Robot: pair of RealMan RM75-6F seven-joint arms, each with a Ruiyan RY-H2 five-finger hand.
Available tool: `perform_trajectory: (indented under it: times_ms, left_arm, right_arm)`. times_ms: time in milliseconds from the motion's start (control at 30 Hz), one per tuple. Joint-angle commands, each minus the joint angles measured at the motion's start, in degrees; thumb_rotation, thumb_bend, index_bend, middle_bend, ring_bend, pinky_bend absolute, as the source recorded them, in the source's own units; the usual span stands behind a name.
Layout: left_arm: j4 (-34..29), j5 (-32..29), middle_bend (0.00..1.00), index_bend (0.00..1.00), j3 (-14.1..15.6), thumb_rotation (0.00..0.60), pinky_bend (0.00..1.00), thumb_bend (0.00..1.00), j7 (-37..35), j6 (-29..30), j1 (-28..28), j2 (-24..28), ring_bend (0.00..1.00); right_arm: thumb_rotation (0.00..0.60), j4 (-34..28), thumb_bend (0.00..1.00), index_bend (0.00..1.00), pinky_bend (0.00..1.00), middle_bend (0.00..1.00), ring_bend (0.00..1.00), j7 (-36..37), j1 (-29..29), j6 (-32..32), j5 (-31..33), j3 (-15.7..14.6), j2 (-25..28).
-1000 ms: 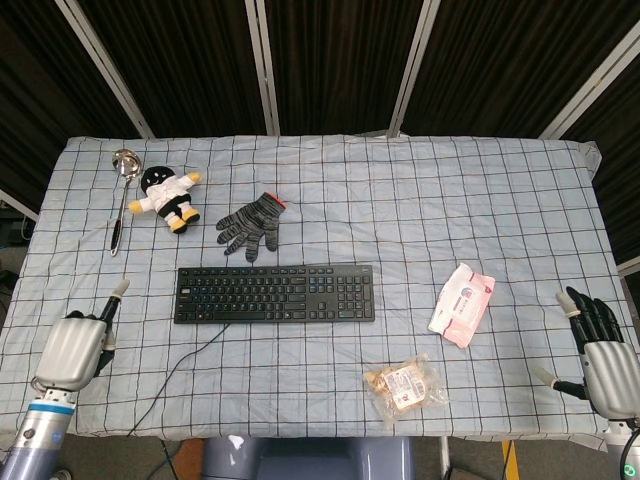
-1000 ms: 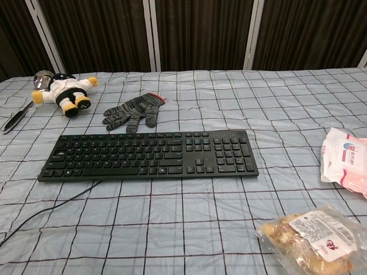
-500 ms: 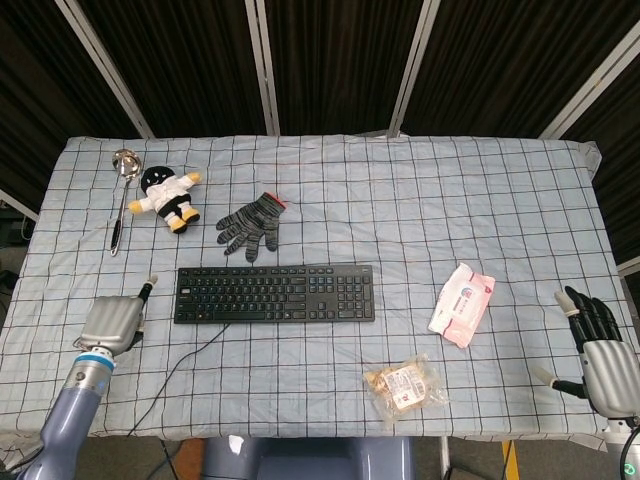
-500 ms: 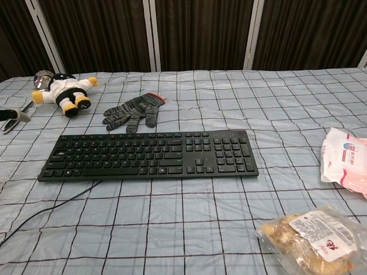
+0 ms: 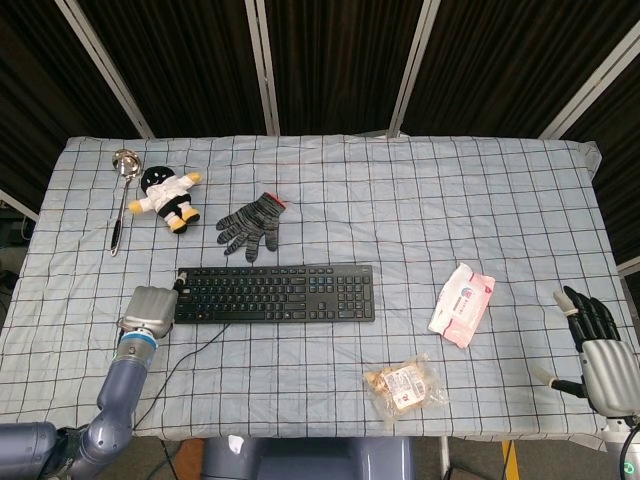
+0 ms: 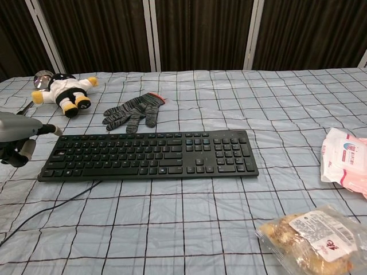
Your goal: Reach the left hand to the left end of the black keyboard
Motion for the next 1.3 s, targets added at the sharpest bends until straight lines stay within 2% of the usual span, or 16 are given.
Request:
perform_trajectory:
  times_ms: [33, 933, 1300]
  left_arm:
    - [1.07, -1.75, 0.82, 0.0, 0.46, 0.6, 0.61, 1.0, 0.14, 0.46, -1.16, -0.84, 0.75]
    - [4.27, -4.38, 0.82, 0.0, 4.61, 0.6, 0.61, 1.0, -1.93, 0.98, -6.1, -4.51, 0.75]
    - [5.29, -6.06, 0.82, 0.0, 5.24, 0.6, 0.61, 1.0, -2.4, 0.95, -6.97, -4.91, 0.75]
  right_arm:
    - [0.6, -0.05, 0.05, 0.0, 0.0, 0.0, 0.0, -0.03, -0.02, 0.11, -0.1, -0.01, -0.02]
    - [0.6, -0.12, 0.05, 0.0, 0.0, 0.0, 0.0, 0.1, 0.03, 0.15, -0.03, 0.06, -0.07]
    - [0.6, -0.22, 0.05, 0.0, 0.0, 0.0, 0.0, 0.08, 0.02, 0.1, 0.07, 0.08, -0.05]
